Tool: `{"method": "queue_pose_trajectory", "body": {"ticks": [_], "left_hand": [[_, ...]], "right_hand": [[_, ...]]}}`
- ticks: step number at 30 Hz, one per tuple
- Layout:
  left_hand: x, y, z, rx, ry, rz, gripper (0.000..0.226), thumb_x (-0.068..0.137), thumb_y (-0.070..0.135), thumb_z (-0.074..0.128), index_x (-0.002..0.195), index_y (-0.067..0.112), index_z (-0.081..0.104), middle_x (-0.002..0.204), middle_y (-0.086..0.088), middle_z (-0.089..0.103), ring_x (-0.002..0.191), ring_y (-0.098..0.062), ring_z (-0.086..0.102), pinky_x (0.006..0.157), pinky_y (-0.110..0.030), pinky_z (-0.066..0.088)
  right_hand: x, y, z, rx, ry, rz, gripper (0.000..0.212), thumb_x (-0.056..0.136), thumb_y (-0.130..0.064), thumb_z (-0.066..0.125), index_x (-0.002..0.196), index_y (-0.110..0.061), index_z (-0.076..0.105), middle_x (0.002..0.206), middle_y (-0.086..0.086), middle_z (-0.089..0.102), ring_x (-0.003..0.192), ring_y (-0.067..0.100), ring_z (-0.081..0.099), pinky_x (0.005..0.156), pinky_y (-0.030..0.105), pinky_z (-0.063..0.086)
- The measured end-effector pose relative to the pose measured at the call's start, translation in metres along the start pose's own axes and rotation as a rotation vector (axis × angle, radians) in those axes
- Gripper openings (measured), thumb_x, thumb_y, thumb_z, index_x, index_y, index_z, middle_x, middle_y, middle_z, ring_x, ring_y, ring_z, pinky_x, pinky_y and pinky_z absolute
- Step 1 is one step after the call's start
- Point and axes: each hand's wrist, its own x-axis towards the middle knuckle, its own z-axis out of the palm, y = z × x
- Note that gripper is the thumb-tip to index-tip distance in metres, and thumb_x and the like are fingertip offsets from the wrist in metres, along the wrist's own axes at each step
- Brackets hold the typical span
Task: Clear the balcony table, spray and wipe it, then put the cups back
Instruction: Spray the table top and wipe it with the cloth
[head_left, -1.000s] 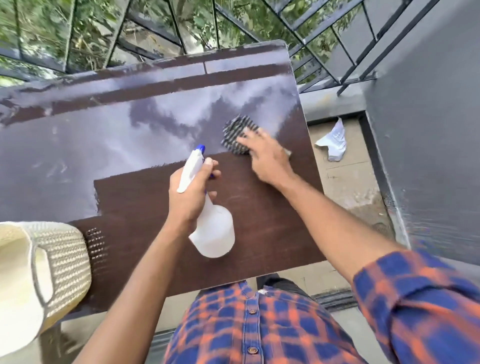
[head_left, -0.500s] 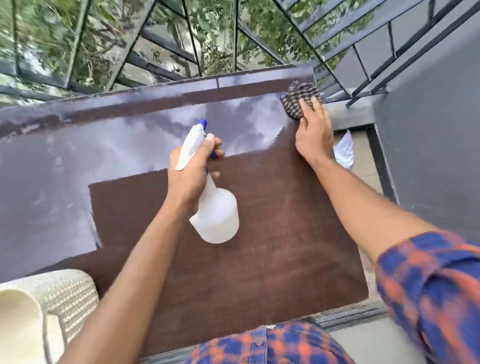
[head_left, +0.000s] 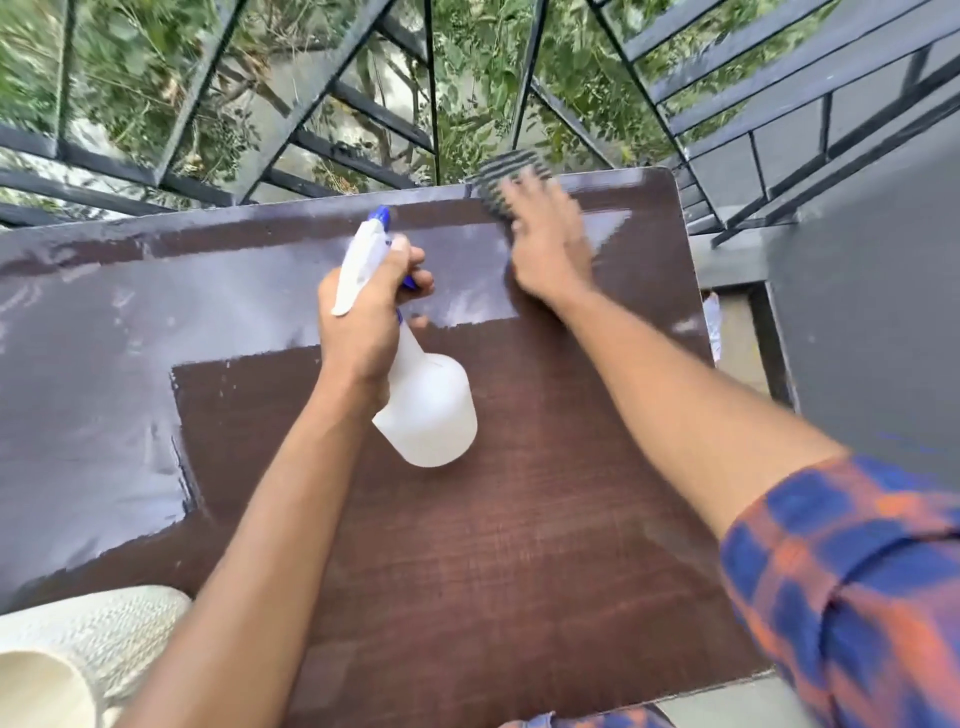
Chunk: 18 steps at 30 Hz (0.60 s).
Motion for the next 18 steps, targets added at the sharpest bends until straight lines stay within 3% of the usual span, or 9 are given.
{"method": "queue_pose_trajectory", "body": {"ticks": [4,7,9,11,13,18], "left_hand": [[0.002,-0.002,0.007,-0.028,0.024,-0.023,0.019,0.101,0.022,0.058,0.087,0.014,0.067,0.076,-0.005,0.065,0.068,-0.012,0.065,0.047,-0.02,0.044],[0.0,-0.005,0.01,0.003,0.017,-0.017,0.02,0.101,0.023,0.057,0.086,0.016,0.068,0.076,-0.002,0.067,0.071,-0.011,0.066,0.049,-0.02,0.046],[-0.002,-0.007,0.01,0.026,0.002,-0.012,0.02,0.101,0.026,0.057,0.087,0.017,0.068,0.078,-0.002,0.067,0.077,-0.013,0.067,0.052,-0.021,0.046],[-0.005,-0.007,0.007,0.035,-0.006,-0.013,0.02,0.101,0.027,0.057,0.088,0.018,0.068,0.077,0.0,0.067,0.079,-0.013,0.067,0.053,-0.021,0.046],[-0.007,-0.007,0.003,0.038,-0.004,-0.007,0.02,0.101,0.027,0.057,0.088,0.018,0.069,0.077,0.002,0.067,0.08,-0.013,0.067,0.054,-0.021,0.046],[-0.01,-0.005,-0.02,0.016,0.056,-0.01,0.02,0.101,0.029,0.057,0.086,0.021,0.068,0.078,0.002,0.067,0.082,-0.013,0.068,0.056,-0.023,0.046]], "right_hand": [[-0.029,-0.049,0.026,-0.081,-0.205,-0.391,0.058,0.099,-0.017,0.043,0.154,-0.034,0.037,0.165,-0.007,0.025,0.152,0.023,0.021,0.123,0.049,0.014],[-0.016,-0.034,0.02,-0.136,-0.194,-0.451,0.061,0.096,-0.016,0.045,0.153,-0.039,0.036,0.165,-0.008,0.025,0.152,0.022,0.023,0.121,0.054,0.015],[0.006,-0.008,0.005,-0.17,-0.113,-0.316,0.075,0.088,-0.004,0.048,0.152,-0.041,0.034,0.165,-0.007,0.024,0.151,0.022,0.024,0.121,0.058,0.018],[0.026,0.025,-0.019,-0.124,0.032,-0.012,0.08,0.084,0.002,0.048,0.151,-0.039,0.037,0.164,-0.003,0.028,0.148,0.024,0.028,0.119,0.054,0.025],[0.037,0.06,-0.041,-0.052,0.098,0.296,0.075,0.089,0.0,0.049,0.153,-0.035,0.037,0.165,-0.002,0.024,0.15,0.025,0.024,0.123,0.047,0.021],[0.038,0.052,-0.033,-0.025,0.106,0.442,0.069,0.089,-0.008,0.05,0.153,-0.033,0.038,0.166,-0.005,0.022,0.152,0.025,0.018,0.124,0.042,0.016]]}}
